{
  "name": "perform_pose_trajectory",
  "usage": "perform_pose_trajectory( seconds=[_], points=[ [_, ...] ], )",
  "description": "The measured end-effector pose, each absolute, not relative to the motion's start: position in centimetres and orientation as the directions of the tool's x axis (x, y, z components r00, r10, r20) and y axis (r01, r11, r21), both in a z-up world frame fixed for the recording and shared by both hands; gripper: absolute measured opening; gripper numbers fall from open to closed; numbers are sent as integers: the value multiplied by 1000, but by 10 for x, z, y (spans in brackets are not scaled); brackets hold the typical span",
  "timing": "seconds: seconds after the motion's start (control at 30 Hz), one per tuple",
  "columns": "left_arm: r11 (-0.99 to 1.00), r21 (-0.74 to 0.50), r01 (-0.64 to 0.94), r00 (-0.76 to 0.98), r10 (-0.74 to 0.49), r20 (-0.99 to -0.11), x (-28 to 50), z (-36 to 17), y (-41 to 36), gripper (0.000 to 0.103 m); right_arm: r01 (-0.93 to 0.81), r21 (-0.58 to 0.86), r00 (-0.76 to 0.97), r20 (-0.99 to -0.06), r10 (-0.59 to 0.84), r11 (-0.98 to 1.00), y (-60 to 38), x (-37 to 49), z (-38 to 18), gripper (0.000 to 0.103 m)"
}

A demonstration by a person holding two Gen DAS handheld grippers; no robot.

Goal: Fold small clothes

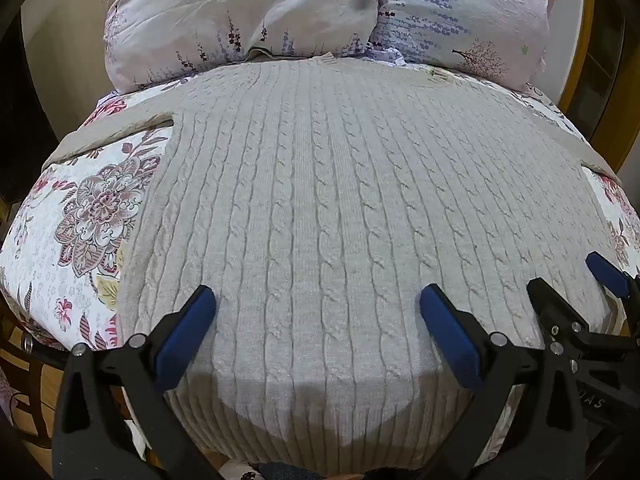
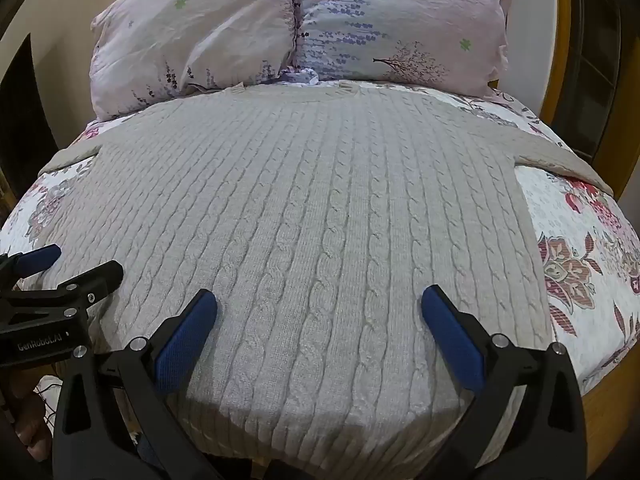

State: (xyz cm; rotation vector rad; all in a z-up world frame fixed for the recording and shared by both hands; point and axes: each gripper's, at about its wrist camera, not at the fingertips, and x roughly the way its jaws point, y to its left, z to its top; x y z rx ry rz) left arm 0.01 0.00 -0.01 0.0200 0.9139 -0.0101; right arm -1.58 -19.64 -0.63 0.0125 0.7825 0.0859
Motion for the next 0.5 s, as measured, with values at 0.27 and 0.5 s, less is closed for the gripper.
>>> perform_pose_trajectory(
  seconds=[0.27, 0.5],
  points=[
    [1000, 16, 20, 613, 0, -790, -1, 0, 0, 101, -73, 43, 704, -705, 82, 996, -196, -16, -6, 102],
    [1000, 16, 17, 612, 2, -791, 0, 0, 0, 101, -73, 43, 703, -706, 82, 996, -196, -16, -6, 102]
  ],
)
